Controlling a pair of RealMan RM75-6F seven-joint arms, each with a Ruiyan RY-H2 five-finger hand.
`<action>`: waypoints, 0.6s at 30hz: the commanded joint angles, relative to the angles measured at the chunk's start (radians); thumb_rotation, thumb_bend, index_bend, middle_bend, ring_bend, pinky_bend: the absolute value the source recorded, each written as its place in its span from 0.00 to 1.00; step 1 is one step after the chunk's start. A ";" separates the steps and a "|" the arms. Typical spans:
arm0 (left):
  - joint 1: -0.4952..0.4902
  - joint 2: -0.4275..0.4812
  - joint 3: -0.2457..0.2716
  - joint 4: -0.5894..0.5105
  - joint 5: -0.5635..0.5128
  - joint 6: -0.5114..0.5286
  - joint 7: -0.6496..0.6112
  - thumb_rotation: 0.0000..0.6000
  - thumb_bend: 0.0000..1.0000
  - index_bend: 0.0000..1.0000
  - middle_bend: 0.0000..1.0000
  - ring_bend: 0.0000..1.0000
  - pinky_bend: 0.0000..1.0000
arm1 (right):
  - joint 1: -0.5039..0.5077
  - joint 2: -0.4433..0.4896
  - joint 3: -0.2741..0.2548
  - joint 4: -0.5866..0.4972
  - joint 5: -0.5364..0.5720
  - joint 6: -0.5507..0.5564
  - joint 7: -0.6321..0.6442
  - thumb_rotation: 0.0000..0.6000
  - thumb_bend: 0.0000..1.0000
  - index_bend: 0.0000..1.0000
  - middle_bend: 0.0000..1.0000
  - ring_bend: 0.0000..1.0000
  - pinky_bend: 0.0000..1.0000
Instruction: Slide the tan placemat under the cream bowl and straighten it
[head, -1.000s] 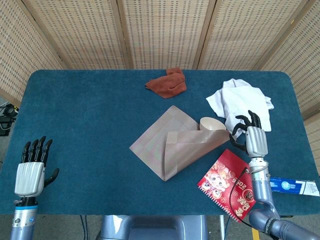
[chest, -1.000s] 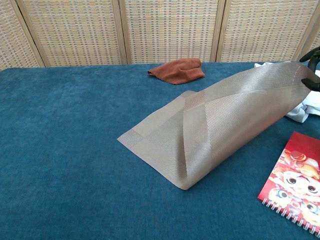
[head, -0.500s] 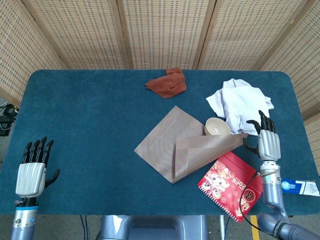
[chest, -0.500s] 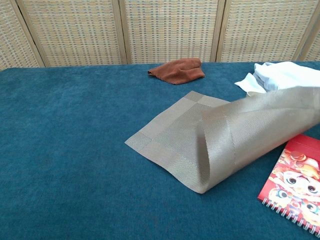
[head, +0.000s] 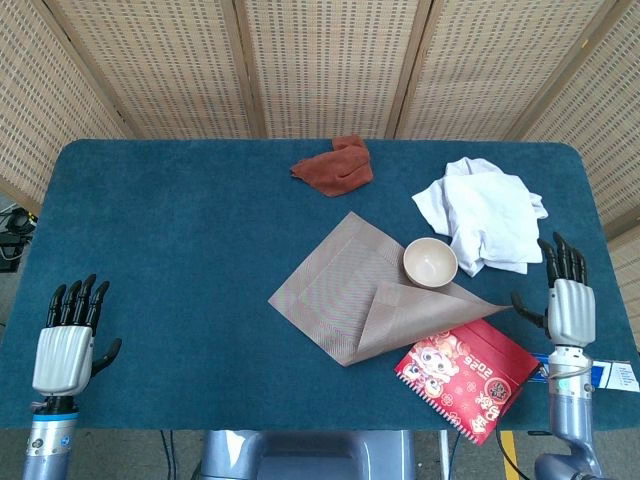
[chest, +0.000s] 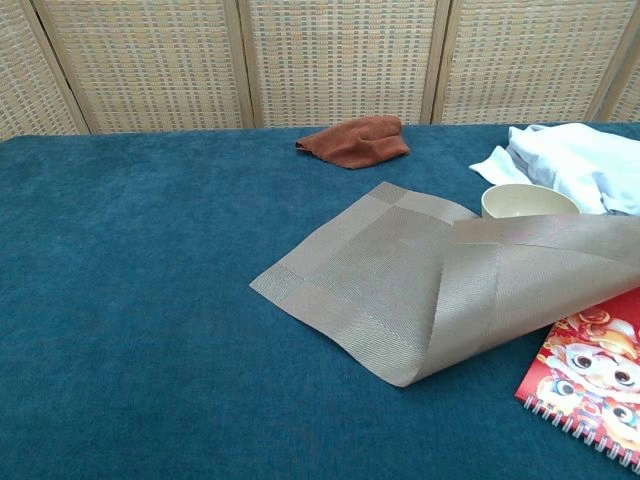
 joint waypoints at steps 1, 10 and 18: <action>0.000 0.000 0.000 0.000 0.000 -0.001 0.000 1.00 0.24 0.06 0.00 0.00 0.00 | -0.029 0.016 -0.021 -0.020 -0.028 0.034 0.021 1.00 0.43 0.12 0.00 0.00 0.00; -0.009 -0.006 0.005 0.000 0.005 -0.018 0.009 1.00 0.24 0.06 0.00 0.00 0.00 | -0.068 0.039 -0.041 -0.051 -0.064 0.089 0.029 1.00 0.40 0.12 0.00 0.00 0.00; -0.064 -0.016 -0.011 -0.026 0.015 -0.087 0.060 1.00 0.08 0.07 0.00 0.00 0.00 | -0.079 0.037 -0.034 -0.056 -0.081 0.118 0.044 1.00 0.40 0.12 0.00 0.00 0.00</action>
